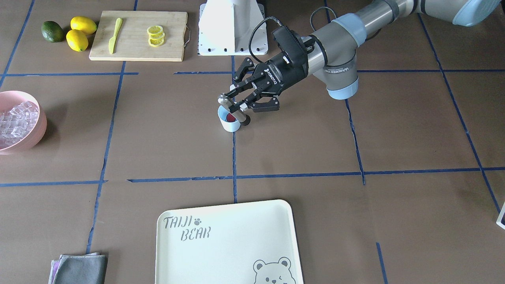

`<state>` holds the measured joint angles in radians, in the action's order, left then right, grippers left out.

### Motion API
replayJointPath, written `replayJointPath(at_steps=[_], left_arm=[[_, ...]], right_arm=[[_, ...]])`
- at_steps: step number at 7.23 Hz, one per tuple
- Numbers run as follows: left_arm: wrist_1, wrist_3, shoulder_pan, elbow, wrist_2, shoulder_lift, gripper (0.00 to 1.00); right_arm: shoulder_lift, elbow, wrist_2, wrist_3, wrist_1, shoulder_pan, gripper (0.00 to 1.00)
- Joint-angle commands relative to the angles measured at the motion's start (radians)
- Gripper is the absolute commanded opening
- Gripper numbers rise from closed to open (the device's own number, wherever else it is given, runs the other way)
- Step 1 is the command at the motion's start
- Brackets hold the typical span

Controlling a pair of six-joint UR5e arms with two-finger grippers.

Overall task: Mash ice and strawberries in cup
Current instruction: 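Lift the muddler out of the cup and carry it back with the left gripper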

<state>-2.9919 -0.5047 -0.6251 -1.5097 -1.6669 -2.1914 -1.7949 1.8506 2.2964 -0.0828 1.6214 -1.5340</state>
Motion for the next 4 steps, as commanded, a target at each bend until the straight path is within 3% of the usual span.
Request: replayJointPath(at_steps=[1, 4], left_arm=[[0.367, 0.002, -0.086, -0.104, -0.135, 0.021, 0.01], [0.843, 0.114, -0.110, -0.208, -0.145, 0.053, 0.01]], right_arm=[[0.000, -0.002, -0.002, 0.000, 0.000, 0.000, 1.00], [0.000, -0.002, -0.002, 0.000, 0.000, 0.000, 1.00]])
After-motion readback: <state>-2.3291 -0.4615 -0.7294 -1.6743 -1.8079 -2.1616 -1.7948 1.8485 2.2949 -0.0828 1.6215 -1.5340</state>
